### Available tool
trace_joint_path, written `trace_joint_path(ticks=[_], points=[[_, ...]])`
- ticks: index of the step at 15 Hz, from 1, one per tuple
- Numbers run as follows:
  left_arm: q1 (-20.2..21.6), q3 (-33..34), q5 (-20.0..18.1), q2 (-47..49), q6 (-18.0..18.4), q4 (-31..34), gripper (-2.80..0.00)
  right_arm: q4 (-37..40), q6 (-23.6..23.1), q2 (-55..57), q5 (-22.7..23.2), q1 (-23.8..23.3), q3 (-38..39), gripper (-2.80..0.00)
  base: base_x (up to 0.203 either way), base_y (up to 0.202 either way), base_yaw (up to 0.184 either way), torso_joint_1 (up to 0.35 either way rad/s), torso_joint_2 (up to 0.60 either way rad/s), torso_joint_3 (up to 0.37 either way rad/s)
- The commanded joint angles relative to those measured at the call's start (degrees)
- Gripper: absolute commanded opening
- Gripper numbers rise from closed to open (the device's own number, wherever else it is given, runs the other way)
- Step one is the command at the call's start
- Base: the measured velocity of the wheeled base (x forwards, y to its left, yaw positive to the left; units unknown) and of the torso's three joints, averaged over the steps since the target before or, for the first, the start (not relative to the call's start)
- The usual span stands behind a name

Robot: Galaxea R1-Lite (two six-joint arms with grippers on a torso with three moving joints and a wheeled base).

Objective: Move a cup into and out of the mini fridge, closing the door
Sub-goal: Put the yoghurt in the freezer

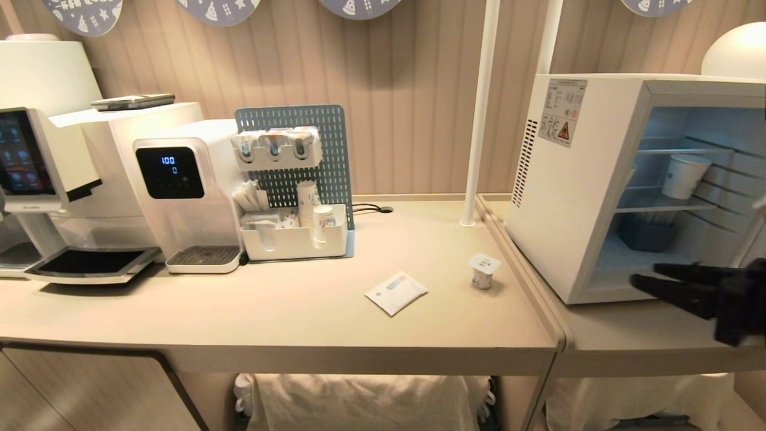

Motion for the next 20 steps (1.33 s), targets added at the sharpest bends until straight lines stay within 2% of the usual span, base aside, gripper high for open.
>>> trace_joint_path(ticks=[1, 5, 9, 13, 17, 19, 20], points=[[0.0, -0.01, 0.04, 0.07, -0.06, 0.0, -2.8, -13.59, -0.27, 17.81, 2.43, 0.21, 2.39, 0.0, 0.0, 0.0, 0.0, 0.0, 0.0, 0.0], [0.0, -0.01, 0.04, 0.07, -0.05, 0.0, -2.8, -27.43, -0.74, 39.37, 4.68, 2.05, 1.12, 0.0, 0.0, 0.0, 0.0, 0.0, 0.0, 0.0], [0.0, -0.01, 0.04, 0.07, 0.02, 0.0, -2.8, -31.22, -0.89, 53.23, 0.96, 3.2, -7.64, 0.0, 0.0, 0.0, 0.0, 0.0, 0.0, 0.0], [0.0, -0.01, 0.04, 0.07, -0.06, -0.02, -2.8, -32.95, 0.53, 61.45, -7.5, 4.79, -16.07, 0.0, 0.0, 0.0, 0.0, 0.0, 0.0, 0.0], [0.0, -0.01, 0.04, 0.07, -0.06, -0.09, -2.8, -41.91, 4.75, 66.97, -18.58, 8.82, -19.74, 0.0, 0.0, 0.0, 0.0, 0.0, 0.0, 0.0], [0.0, -0.01, -0.04, 0.07, 0.02, -0.09, -2.8, -41.91, 4.95, 67.45, -19.97, 10.38, -20.74, 0.0, 0.0, 0.0, 0.0, 0.0, 0.0, 0.0], [0.0, -0.01, -0.04, 0.07, 0.02, -0.09, -2.8, -41.63, 4.98, 68.27, -22.24, 10.87, -22.42, 0.0, 0.0, 0.0, 0.0, 0.0, 0.0, 0.0]])
